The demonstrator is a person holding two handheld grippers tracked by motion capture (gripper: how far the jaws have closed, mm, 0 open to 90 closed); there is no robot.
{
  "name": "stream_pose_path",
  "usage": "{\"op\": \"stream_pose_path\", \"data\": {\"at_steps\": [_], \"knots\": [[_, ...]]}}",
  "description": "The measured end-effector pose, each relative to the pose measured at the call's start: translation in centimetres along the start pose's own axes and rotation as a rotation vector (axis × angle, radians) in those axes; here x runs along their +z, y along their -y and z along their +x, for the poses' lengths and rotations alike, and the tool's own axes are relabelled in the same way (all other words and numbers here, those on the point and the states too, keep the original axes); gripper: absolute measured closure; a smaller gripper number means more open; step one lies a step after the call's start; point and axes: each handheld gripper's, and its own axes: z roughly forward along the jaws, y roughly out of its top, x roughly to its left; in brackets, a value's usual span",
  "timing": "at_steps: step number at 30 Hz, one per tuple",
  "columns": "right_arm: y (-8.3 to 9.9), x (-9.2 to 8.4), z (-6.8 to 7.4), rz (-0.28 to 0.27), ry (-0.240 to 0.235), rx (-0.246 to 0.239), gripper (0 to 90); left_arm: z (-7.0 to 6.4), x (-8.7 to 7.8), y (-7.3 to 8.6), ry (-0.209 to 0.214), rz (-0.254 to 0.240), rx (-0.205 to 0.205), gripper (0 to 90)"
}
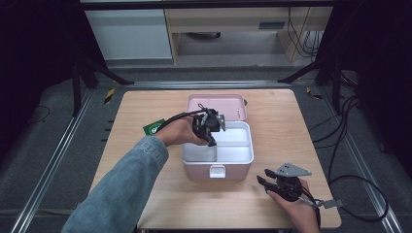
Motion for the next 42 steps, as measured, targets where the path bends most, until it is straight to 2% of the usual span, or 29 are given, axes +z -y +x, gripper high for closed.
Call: {"op": "stream_pose_path", "data": {"at_steps": [6, 15, 24, 31, 35, 42], "knots": [[0.1, 0.0, 0.0, 0.002, 0.001, 0.002, 57.3, 0.2, 0.0, 0.3, 0.019, -0.022, 0.018, 89.2], [0.1, -0.1, -0.1, 0.000, 0.004, 0.003, 57.5, 0.1, -0.4, 0.2, 0.004, -0.023, 0.031, 89.3], [0.1, -0.2, -0.2, 0.000, 0.006, 0.005, 57.5, -0.1, -2.0, 0.1, -0.018, -0.059, 0.043, 89.4], [0.1, -0.2, -0.2, -0.001, 0.006, 0.004, 57.5, -0.5, -3.9, -0.1, -0.044, -0.095, 0.048, 89.5], [0.1, -0.2, -0.2, -0.004, 0.008, 0.003, 57.5, -1.0, -6.2, 0.5, -0.080, -0.133, 0.034, 89.5], [0.1, -0.2, -0.2, -0.002, 0.010, -0.001, 57.5, -2.0, -9.4, 2.8, -0.126, -0.159, -0.003, 89.5]]}}
